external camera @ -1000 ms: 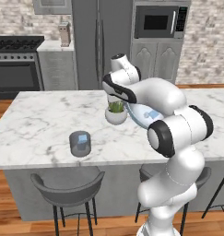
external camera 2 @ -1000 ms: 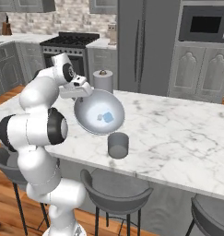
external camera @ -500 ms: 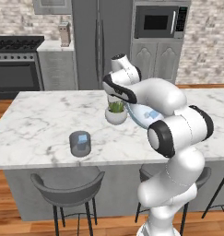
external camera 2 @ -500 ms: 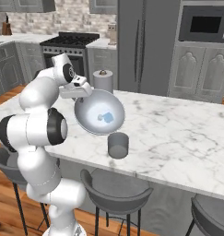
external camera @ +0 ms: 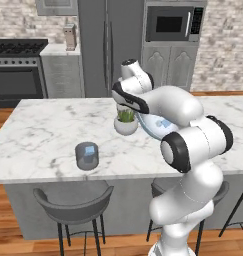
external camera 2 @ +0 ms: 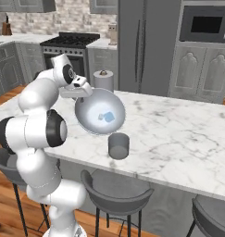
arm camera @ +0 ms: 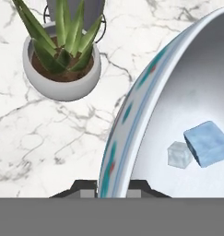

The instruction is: There are four ice cubes in the ice bowl. Place two ice cubes in each glass of water.

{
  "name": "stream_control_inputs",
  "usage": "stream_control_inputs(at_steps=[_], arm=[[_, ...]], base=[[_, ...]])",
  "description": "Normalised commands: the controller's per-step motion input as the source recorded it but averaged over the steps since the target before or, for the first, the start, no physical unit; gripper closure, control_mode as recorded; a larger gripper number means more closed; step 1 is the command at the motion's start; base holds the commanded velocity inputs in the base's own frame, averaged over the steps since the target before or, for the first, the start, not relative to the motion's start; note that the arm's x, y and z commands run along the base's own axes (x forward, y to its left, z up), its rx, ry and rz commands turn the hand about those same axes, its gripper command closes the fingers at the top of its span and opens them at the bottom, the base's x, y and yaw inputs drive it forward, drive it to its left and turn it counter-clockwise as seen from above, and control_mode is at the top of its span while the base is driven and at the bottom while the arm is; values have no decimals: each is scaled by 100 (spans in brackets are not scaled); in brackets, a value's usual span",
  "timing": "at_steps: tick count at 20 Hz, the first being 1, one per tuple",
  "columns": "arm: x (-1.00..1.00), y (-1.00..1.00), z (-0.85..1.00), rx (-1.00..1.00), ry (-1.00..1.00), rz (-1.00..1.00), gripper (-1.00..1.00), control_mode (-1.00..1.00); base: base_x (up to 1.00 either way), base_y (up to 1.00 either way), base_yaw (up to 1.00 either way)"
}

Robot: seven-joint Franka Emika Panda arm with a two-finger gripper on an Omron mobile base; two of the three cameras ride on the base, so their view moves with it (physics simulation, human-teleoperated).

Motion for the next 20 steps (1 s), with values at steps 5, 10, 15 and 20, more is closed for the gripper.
stream_control_inputs(at_steps=[5,10,15,20], arm=[[1,-7,0,0,-5,-1,100,-100],[0,-17,4,0,-1,-2,100,-100],[3,-10,11,0,0,-3,100,-100],[8,-1,7,0,0,-3,100,-100]], base=[[0,0,0],[0,0,0],[0,0,0],[0,0,0]])
